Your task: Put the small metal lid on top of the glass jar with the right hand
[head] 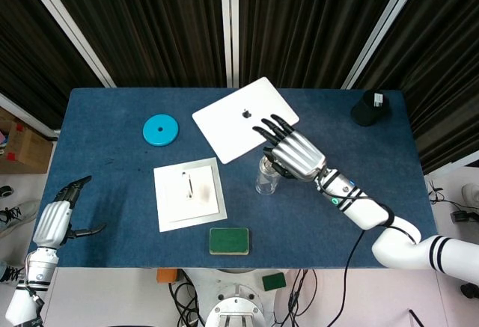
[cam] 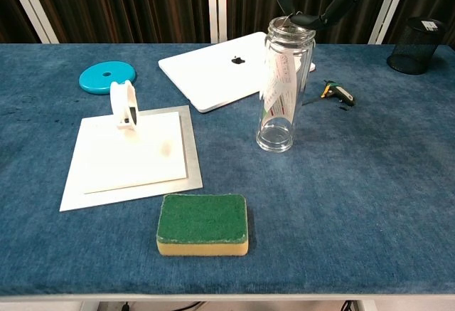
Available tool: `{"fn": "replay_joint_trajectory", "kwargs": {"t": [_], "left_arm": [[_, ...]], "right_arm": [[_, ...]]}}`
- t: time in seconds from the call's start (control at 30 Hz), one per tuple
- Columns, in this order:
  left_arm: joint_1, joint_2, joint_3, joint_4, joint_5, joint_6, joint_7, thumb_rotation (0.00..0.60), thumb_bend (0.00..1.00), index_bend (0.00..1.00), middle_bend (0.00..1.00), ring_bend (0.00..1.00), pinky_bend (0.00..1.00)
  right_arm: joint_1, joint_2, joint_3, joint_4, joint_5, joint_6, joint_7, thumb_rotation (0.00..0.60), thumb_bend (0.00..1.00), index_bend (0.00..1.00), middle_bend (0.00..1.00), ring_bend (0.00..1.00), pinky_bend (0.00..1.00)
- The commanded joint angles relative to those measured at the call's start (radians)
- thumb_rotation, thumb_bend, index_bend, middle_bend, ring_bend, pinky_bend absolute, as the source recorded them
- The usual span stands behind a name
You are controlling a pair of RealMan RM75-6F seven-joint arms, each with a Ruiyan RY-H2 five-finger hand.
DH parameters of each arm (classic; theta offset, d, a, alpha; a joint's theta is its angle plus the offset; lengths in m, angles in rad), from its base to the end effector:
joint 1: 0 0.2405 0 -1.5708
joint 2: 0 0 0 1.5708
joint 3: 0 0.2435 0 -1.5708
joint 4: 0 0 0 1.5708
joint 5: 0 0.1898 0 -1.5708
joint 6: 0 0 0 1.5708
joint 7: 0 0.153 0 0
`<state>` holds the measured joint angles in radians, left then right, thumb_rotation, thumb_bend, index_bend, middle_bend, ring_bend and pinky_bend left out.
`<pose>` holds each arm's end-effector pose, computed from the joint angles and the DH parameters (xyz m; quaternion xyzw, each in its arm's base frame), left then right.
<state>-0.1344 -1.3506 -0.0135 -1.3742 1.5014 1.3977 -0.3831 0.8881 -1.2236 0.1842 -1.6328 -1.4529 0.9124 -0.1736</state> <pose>-0.3107 0.1966 0.1023 -0.5385 -0.5181 -0.4626 0.4771 -0.0656 -0.3504 0.0806 0.8201 -0.1881 0.4171 0.3436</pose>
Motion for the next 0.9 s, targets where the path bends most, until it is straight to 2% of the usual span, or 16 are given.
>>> {"fn": "replay_joint_trajectory", "kwargs": {"t": [0.03,0.4,0.53,0.63,0.77,0.9], "left_arm": [[0.000,0.000,0.000,0.001,0.000,0.000,-0.001,0.538,0.08,0.09,0.11,0.09,0.13],[0.001,-0.003,0.002,0.007,0.001,-0.002,-0.005,0.537,0.08,0.09,0.11,0.09,0.13],[0.000,-0.004,0.002,0.006,0.002,-0.003,-0.004,0.537,0.08,0.09,0.11,0.09,0.13],[-0.001,-0.003,0.002,0.006,0.002,-0.004,-0.003,0.535,0.08,0.09,0.11,0.09,0.13],[-0.001,-0.003,0.003,0.005,0.003,-0.004,-0.002,0.541,0.08,0.09,0.11,0.09,0.13],[0.000,-0.004,0.003,0.006,0.002,-0.004,-0.003,0.536,0.08,0.09,0.11,0.09,0.13]], "right_arm": [[0.000,-0.001,0.000,0.001,0.003,-0.001,-0.002,0.600,0.43,0.64,0.07,0.00,0.00],[0.002,0.000,-0.002,0.001,0.002,0.000,-0.004,0.600,0.42,0.63,0.07,0.00,0.00],[0.002,0.004,-0.005,0.001,-0.001,-0.002,-0.002,0.600,0.40,0.59,0.07,0.00,0.00],[0.002,0.009,-0.008,0.001,-0.003,-0.006,-0.001,0.600,0.38,0.54,0.07,0.00,0.00],[0.004,0.018,-0.012,-0.003,-0.009,-0.014,0.006,0.600,0.35,0.43,0.07,0.00,0.00],[0.001,0.023,-0.012,-0.005,-0.018,-0.004,0.020,0.600,0.32,0.26,0.05,0.00,0.00]]}}
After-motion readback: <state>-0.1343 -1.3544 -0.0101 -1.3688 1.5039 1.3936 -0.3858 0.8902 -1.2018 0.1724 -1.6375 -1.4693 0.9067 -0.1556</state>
